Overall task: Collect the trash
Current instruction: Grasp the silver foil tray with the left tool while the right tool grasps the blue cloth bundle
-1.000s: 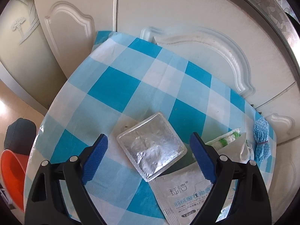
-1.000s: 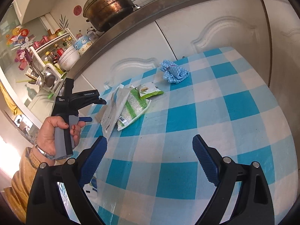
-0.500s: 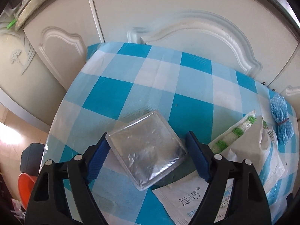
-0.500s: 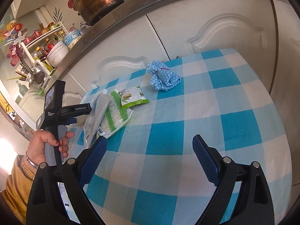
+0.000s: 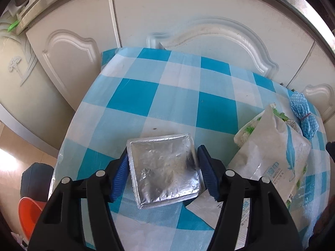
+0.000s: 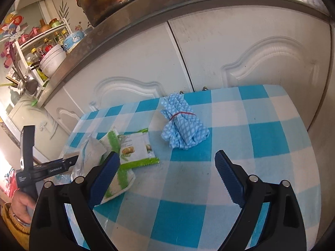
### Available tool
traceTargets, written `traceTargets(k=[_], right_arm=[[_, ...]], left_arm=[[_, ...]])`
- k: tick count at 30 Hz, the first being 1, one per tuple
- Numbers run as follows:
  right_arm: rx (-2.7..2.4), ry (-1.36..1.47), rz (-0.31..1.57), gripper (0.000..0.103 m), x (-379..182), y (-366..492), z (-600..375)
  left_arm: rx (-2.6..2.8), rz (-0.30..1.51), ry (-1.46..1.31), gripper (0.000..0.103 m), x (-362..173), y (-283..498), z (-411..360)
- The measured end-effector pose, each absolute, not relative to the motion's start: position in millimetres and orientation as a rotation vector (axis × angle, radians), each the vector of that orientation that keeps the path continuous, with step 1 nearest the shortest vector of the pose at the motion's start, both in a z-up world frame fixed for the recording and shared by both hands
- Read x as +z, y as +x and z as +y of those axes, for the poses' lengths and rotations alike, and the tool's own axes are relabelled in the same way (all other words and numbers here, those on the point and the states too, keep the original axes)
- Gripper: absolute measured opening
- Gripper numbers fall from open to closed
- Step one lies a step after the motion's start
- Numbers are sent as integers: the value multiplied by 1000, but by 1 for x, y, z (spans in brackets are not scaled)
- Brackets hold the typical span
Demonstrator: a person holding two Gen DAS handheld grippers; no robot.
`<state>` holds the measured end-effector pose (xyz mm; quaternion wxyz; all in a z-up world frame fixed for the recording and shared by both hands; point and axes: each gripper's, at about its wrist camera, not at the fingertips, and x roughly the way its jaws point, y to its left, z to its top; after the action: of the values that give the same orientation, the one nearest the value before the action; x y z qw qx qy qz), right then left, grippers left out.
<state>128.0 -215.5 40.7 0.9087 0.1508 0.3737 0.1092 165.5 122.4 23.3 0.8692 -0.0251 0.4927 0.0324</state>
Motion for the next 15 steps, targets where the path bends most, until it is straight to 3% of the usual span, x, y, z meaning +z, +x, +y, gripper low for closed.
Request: traceTargets(k=[9,11,15], right_arm=[[160,193,816,91,28,183,-209],[150,173,838,75,23,188,-207],[131,162,865,62,14,189,-207]], left_arm=[[30,997,-128,63,27,157,139],[22,993,-140,63,28,155,141],[9,978,-151,63,31,150,145]])
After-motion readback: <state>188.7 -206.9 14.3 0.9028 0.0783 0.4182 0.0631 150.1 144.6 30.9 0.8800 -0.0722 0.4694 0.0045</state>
